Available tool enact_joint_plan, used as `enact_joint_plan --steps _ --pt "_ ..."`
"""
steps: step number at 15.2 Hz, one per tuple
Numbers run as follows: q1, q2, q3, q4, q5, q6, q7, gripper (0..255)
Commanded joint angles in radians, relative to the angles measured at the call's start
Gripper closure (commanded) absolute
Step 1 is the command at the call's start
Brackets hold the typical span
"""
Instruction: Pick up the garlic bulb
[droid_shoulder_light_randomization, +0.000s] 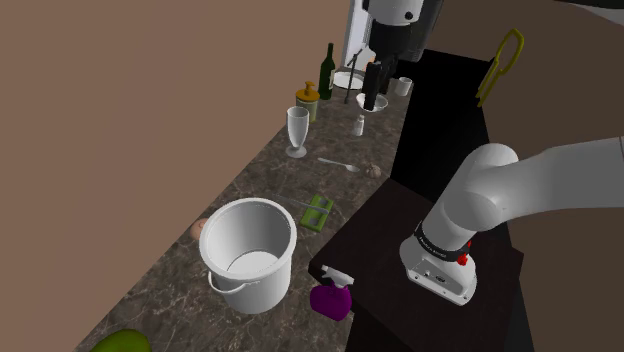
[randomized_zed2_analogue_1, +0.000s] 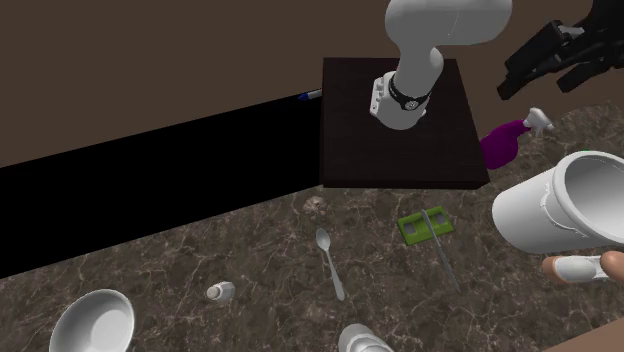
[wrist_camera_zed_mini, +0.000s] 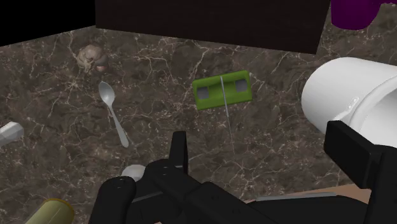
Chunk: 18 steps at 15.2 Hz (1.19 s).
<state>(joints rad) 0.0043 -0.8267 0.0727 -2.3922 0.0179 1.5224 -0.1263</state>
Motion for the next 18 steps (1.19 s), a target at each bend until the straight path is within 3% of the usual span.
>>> enact_joint_plan --steps 1,10,18 --pt "0.000 0.000 0.000 0.000 0.000 0.000 0.000 0" --pt "-0.071 0.073 -0.121 -0.189 -0.090 0.241 -0.093 0" --pt "-0.144 0.244 -0.235 -0.278 -0.170 0.487 -0.170 0"
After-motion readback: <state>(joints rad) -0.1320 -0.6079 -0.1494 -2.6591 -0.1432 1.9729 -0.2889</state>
